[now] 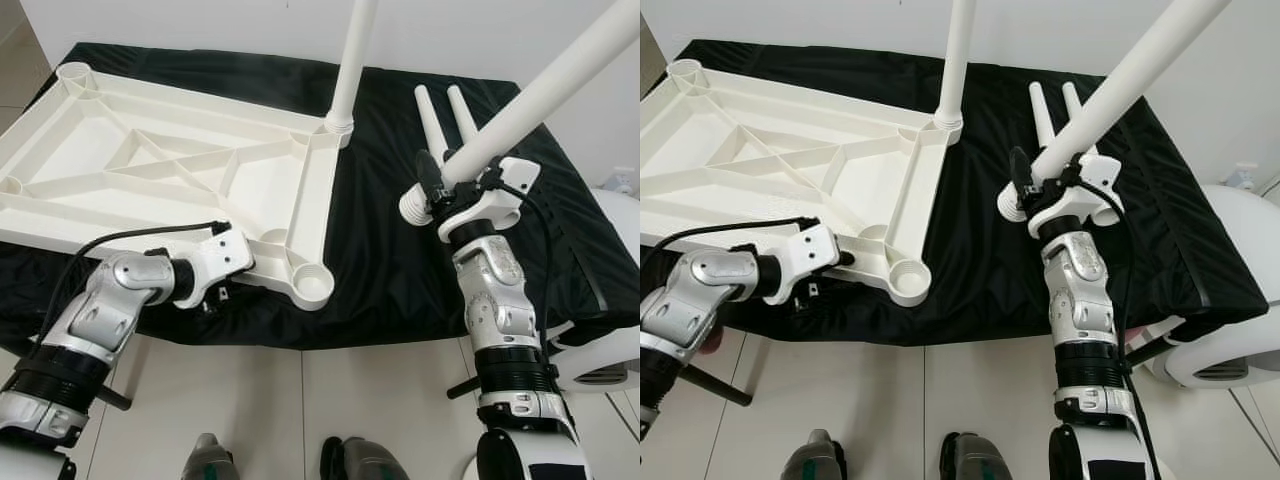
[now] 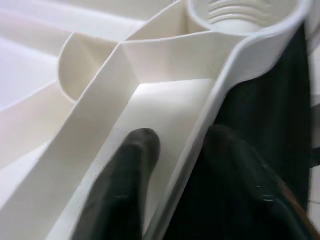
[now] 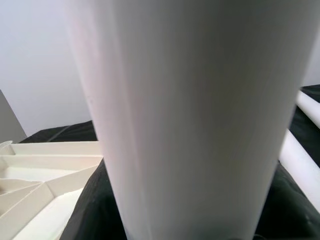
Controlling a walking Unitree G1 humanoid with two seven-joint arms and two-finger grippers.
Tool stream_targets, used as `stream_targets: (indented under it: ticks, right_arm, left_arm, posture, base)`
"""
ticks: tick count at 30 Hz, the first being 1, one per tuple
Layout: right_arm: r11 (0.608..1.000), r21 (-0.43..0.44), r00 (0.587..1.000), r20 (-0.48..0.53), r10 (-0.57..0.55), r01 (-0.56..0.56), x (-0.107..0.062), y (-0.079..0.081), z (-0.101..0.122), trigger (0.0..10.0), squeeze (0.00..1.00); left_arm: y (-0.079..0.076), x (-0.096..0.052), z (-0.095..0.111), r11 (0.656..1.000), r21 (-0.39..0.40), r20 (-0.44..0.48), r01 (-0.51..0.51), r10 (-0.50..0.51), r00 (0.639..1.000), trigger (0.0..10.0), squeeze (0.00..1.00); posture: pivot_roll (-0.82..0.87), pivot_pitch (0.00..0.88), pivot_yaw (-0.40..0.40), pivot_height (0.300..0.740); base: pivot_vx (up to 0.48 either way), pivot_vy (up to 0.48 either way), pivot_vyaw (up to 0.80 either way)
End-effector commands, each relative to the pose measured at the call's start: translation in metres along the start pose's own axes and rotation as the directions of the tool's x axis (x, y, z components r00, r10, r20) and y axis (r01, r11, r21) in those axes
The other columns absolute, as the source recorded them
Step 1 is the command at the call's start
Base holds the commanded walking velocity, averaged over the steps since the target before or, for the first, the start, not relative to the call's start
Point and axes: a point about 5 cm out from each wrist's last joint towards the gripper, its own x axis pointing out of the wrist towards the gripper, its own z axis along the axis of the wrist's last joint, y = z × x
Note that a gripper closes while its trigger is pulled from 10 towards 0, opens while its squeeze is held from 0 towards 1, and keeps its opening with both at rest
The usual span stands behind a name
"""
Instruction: Building children table
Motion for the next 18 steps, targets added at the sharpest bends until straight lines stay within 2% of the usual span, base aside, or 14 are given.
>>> stream_targets:
  ticks: [1,4,5,7,8,9,10,14,17,18]
  right_arm:
    - [1.0,-0.009,1.0,0.018,-0.011,0.012,0.002,-0.003,0.004,10.0,0.0]
    - [1.0,-0.009,1.0,0.018,-0.011,0.011,0.002,-0.003,0.004,10.0,0.0]
    - [1.0,-0.009,1.0,0.019,-0.012,0.012,0.002,-0.003,0.004,10.0,0.0]
    - [1.0,-0.01,1.0,0.019,-0.013,0.013,0.002,-0.003,0.004,10.0,0.0]
    - [1.0,-0.01,1.0,0.02,-0.015,0.015,0.002,-0.003,0.004,10.0,0.0]
    - [1.0,-0.01,1.0,0.02,-0.015,0.015,0.002,-0.003,0.004,10.0,0.0]
    - [1.0,-0.01,1.0,0.021,-0.015,0.016,0.002,-0.003,0.004,10.0,0.0]
    - [1.0,-0.011,1.0,0.021,-0.018,0.018,0.002,-0.003,0.004,10.0,0.0]
    - [1.0,-0.008,1.0,0.02,-0.02,0.02,0.002,-0.003,0.004,10.0,0.0]
    - [1.0,-0.008,1.0,0.02,-0.02,0.02,0.002,-0.003,0.004,10.0,0.0]
  left_arm:
    - [-0.008,0.01,0.0,0.999,-0.012,0.01,0.041,-0.04,0.999,0.0,0.0]
    - [-0.008,0.013,0.003,0.999,-0.007,0.018,0.038,-0.038,0.999,0.0,0.0]
    - [-0.009,0.017,0.006,0.999,-0.004,0.029,0.039,-0.039,0.999,0.6,0.0]
    - [-0.009,0.019,0.008,0.999,-0.002,0.036,0.04,-0.04,0.999,0.6,0.0]
    - [-0.012,0.026,0.012,0.999,0.007,0.053,0.047,-0.047,0.997,5.7,0.0]
    - [-0.012,0.026,0.012,0.999,0.007,0.053,0.047,-0.047,0.997,5.7,0.0]
    - [-0.013,0.029,0.014,0.999,0.004,0.057,0.044,-0.044,0.997,10.0,0.0]
    - [-0.014,0.038,0.019,1.0,0.001,0.072,0.027,-0.027,0.997,10.0,0.0]
    - [-0.007,0.054,0.027,0.997,-0.01,0.084,-0.075,0.075,0.994,10.0,0.0]
    - [-0.007,0.054,0.027,0.997,-0.01,0.084,-0.075,0.075,0.994,10.0,0.0]
  posture:
    - [0.04,0.075,-0.071,0.74]
    - [0.04,0.075,-0.071,0.74]
    - [0.03,0.076,-0.067,0.74]
    - [0.03,0.076,-0.067,0.74]
    - [0.03,0.075,-0.065,0.74]
    - [0.03,0.075,-0.065,0.74]
    - [0.03,0.075,-0.065,0.74]
    - [0.03,0.075,-0.065,0.74]
    - [0.03,0.075,-0.066,0.74]
    - [0.03,0.075,-0.066,0.74]
  base:
    - [0.0,0.0,0.0]
    - [0.0,0.0,0.0]
    - [0.0,0.0,0.0]
    - [0.0,0.0,0.0]
    - [0.0,0.0,0.0]
    - [0.0,0.0,0.0]
    - [0.0,0.0,0.0]
    - [0.0,0.0,0.0]
    - [0.0,0.0,0.0]
    - [0.0,0.0,0.0]
